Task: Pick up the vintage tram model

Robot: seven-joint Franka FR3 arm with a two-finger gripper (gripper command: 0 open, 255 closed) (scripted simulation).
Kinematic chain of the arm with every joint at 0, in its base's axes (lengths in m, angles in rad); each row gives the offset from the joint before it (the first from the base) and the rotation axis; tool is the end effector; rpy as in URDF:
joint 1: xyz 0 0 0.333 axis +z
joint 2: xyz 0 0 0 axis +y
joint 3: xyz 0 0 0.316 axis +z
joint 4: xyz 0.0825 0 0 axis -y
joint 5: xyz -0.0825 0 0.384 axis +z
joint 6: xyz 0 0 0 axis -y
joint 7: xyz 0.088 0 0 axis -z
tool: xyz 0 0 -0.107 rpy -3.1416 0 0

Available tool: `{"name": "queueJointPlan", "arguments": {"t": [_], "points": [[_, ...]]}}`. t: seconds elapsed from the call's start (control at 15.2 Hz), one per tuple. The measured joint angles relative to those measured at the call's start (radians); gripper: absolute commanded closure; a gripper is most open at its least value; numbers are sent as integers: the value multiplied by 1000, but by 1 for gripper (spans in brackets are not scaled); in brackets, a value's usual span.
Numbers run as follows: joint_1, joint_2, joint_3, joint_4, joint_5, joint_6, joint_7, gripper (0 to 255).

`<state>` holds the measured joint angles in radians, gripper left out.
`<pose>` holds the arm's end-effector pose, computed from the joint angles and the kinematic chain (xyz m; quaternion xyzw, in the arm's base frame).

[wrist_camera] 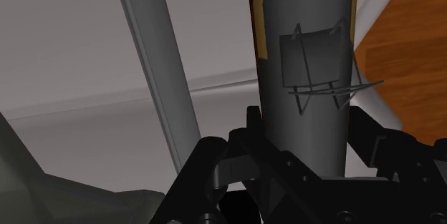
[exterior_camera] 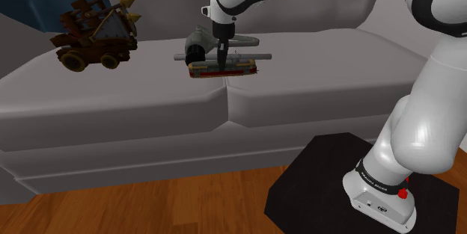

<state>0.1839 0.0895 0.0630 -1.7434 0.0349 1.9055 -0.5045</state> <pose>0.5797 0.1475 0.5204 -0.9314 -0.3616 -0.0386 0.0146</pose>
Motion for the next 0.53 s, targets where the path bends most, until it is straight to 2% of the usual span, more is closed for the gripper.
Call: {"name": "queueJointPlan", "arguments": {"t": [0.53], "points": [[0, 2, 0, 95, -1, -95, 3, 255]]}}
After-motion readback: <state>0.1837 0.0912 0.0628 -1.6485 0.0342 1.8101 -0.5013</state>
